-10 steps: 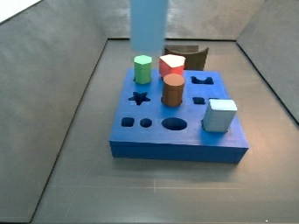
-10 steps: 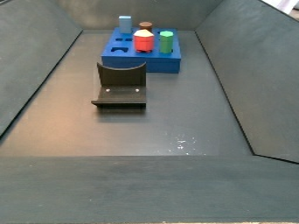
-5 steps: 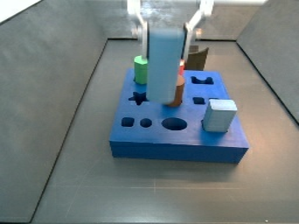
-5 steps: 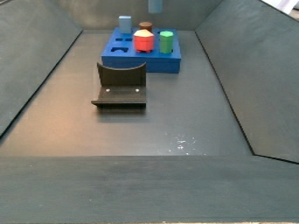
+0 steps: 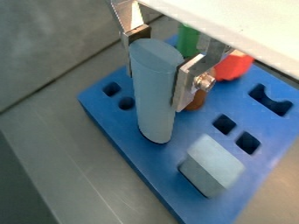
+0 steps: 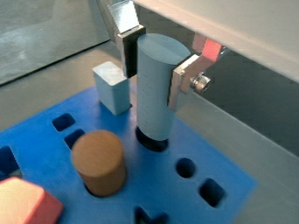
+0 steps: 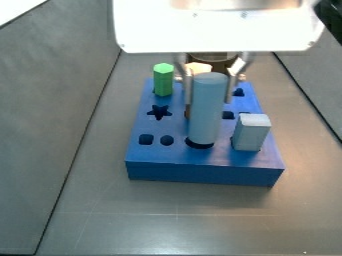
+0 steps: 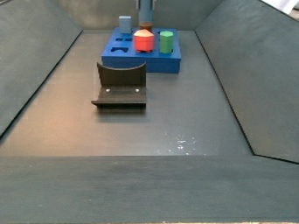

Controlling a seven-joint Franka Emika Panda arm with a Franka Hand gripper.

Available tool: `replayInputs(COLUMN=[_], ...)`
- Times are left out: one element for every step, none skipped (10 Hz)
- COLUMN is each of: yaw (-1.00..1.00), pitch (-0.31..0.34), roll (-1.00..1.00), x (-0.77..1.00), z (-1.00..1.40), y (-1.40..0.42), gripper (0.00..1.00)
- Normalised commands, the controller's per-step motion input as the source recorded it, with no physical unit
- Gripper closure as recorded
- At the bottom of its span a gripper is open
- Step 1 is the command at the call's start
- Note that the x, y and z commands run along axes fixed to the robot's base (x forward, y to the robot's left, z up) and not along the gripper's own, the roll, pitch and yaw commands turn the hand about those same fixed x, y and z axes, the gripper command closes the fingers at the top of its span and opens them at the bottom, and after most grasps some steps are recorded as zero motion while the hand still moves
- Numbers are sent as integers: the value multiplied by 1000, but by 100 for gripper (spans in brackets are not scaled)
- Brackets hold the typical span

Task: Pick up the oval object. Move up. Place the oval object on the fixture. Regrasp the oval object. Move to above the board. Insert the oval object.
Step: Insert the oval object.

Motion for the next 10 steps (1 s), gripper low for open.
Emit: replayInputs(yaw=[-137, -103, -11, 0, 0, 0, -66, -134, -140, -66], pitch=[41, 74, 36, 0, 0, 0, -74, -46, -50, -234], roll=[169, 150, 94, 0, 0, 0, 0, 0, 6, -43], x=[0, 0, -257, -417, -429, -306, 200, 443, 471, 209], z=[-291, -214, -269, -266, -257, -386, -934, -1000, -1000, -783], y=[0, 77, 3, 0, 31, 3, 0, -29, -20, -43], gripper=[100, 100, 100, 100, 100, 100, 100, 100, 100, 100])
